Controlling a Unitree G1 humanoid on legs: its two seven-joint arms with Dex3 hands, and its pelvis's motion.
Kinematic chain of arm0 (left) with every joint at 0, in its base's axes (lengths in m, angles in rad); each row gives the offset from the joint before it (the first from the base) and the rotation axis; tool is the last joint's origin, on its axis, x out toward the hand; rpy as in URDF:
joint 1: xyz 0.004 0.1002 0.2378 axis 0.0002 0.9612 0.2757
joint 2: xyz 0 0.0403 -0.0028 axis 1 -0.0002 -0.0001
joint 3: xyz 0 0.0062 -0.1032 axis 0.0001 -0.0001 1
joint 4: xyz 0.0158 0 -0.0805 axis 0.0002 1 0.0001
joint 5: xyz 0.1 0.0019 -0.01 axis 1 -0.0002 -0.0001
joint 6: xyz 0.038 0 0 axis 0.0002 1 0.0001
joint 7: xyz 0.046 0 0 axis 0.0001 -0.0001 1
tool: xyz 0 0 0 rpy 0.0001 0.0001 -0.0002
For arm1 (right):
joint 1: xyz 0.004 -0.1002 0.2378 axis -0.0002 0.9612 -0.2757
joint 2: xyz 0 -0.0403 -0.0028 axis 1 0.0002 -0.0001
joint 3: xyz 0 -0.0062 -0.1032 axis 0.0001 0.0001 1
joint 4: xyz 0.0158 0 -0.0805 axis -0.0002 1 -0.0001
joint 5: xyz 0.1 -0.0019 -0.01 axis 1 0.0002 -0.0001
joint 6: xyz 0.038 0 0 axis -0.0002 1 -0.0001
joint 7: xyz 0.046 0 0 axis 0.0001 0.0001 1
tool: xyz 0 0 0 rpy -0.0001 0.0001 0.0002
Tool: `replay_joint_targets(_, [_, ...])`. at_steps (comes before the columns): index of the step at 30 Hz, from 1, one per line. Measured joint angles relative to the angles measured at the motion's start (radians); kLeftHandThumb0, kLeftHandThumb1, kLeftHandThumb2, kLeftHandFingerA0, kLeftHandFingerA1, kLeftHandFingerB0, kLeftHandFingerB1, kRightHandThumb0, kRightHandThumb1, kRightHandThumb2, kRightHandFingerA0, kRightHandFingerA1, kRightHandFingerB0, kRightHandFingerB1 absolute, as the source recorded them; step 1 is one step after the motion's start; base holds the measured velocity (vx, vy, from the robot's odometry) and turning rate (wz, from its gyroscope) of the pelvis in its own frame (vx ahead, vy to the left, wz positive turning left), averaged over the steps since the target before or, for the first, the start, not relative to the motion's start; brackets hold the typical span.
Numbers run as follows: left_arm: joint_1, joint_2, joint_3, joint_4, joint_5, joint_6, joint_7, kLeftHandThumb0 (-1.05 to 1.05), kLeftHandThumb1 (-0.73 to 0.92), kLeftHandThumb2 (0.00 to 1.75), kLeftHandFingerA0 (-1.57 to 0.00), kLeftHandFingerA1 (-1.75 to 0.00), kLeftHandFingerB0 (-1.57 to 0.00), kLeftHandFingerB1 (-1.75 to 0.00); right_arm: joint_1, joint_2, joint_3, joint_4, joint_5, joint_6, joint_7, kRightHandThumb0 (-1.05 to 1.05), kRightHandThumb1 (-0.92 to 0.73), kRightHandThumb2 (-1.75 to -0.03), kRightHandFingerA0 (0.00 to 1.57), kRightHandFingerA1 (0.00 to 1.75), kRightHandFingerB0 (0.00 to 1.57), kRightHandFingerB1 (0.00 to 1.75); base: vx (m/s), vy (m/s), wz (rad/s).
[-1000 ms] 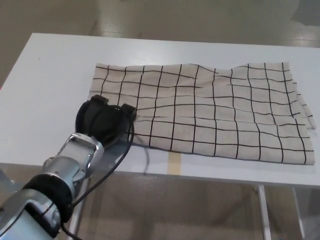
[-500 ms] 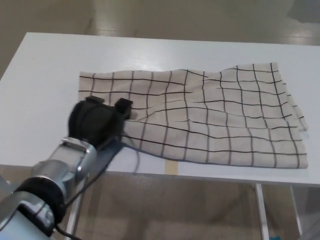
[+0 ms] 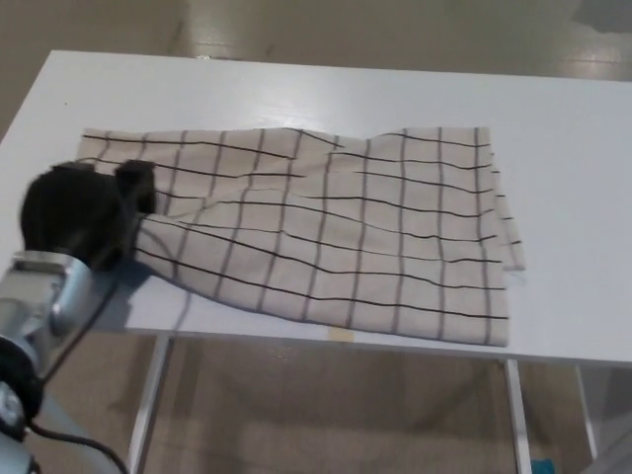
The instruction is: Use the left hand to fold a white towel with checkered patterns in half.
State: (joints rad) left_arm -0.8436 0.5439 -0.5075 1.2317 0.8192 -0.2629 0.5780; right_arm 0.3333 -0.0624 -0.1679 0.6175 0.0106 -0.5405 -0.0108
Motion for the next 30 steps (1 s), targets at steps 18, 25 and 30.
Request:
replay_joint_targets(18, [-0.163,0.144,-0.048,0.022,0.034,0.012,0.007,-0.29,0.43,0.72,-1.11,-1.46,-0.88,-1.30,-0.025,-0.023,0.009,0.004,-0.022,0.004,-0.009,-0.34,-0.76,-0.62,0.41,0.47,0.36,0.40,0.00,0.000,0.00])
replay_joint_targets(25, [-0.244,0.146,-0.081,-0.025,0.064,0.011,0.058,-0.14,0.60,0.56,-0.84,-1.75,-0.91,-1.18,-0.014,-0.026,0.005,0.001,-0.022,0.007,-0.009,-0.33,-0.76,-0.62,0.42,0.47,0.38,0.40,0.00,0.000,0.00])
replay_joint_targets(30, [-0.273,0.123,-0.101,-0.123,0.083,-0.002,0.105,-0.30,0.48,0.58,-0.92,-1.67,-0.91,-0.55,-0.003,-0.025,0.004,0.000,-0.023,0.009,-0.010,-0.32,-0.76,-0.62,0.44,0.48,0.40,0.41,0.00,0.000,0.00])
